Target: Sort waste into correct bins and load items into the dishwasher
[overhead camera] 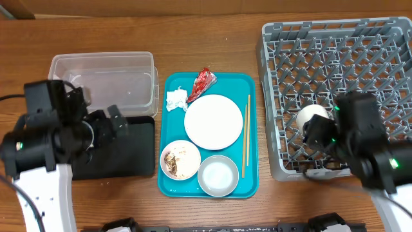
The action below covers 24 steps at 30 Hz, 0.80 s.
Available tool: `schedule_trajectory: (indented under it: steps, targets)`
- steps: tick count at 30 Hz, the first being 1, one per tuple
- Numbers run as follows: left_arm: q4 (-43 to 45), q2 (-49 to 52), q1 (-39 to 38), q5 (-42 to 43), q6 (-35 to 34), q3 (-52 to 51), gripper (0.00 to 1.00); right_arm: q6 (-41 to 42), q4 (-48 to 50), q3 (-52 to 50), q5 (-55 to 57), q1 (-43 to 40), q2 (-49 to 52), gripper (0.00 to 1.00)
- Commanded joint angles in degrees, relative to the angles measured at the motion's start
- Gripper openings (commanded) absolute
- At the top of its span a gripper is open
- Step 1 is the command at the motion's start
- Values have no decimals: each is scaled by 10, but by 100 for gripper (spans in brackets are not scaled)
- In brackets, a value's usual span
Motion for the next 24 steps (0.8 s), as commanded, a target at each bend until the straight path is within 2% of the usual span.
schedule_trajectory:
  steps: [1, 8, 16, 22, 24]
  targets:
    - [0, -10, 3, -67, -16, 8, 100, 12, -6, 13, 4, -2, 50, 50]
    - [-2, -3, 3, -67, -16, 7, 100, 12, -28, 13, 3, -2, 145, 50]
    - [-2, 7, 3, -67, -16, 7, 100, 12, -28, 12, -6, -2, 194, 51]
    - [-2, 17, 3, -67, -16, 7, 100, 7, -5, 12, -23, -2, 202, 61]
    - [-2, 20, 3, -67, -16, 7, 100, 6, -1, 12, -23, -2, 202, 69]
